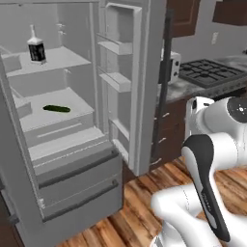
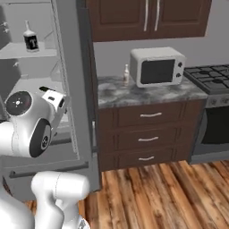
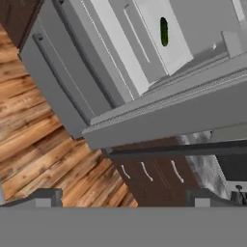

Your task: Place the liquors on the top shelf of the fridge to keep them out of children's reach, and place the cucumber on lower shelves for easy access.

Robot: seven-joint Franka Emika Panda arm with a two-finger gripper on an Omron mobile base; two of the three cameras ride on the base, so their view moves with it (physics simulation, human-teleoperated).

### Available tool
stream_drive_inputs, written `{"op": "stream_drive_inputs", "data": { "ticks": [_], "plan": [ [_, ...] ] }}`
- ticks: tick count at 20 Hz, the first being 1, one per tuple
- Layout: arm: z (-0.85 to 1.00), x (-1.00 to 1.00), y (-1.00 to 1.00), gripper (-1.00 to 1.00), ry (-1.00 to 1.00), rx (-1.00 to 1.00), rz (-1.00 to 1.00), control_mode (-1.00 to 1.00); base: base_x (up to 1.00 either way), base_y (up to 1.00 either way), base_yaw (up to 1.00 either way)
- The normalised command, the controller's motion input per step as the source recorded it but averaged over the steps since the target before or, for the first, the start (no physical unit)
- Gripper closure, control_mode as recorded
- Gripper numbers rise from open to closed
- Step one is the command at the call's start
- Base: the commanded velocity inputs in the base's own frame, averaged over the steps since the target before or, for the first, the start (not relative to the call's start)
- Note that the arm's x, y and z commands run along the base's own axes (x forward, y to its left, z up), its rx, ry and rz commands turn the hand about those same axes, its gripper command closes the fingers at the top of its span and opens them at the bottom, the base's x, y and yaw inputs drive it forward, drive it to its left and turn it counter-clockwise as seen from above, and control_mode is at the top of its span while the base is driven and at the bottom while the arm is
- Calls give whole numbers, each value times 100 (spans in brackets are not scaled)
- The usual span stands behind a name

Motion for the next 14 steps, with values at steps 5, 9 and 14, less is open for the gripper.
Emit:
{"op": "stream_drive_inputs", "data": {
  "ticks": [5, 9, 14],
  "plan": [
    [0, 0, 0, -100, 0, 0, 0, 100, 0, -56, -51],
    [0, 0, 0, -100, 0, 0, 0, 100, 0, -61, -50],
    [0, 0, 0, -100, 0, 0, 0, 100, 4, -58, -43]
  ]
}}
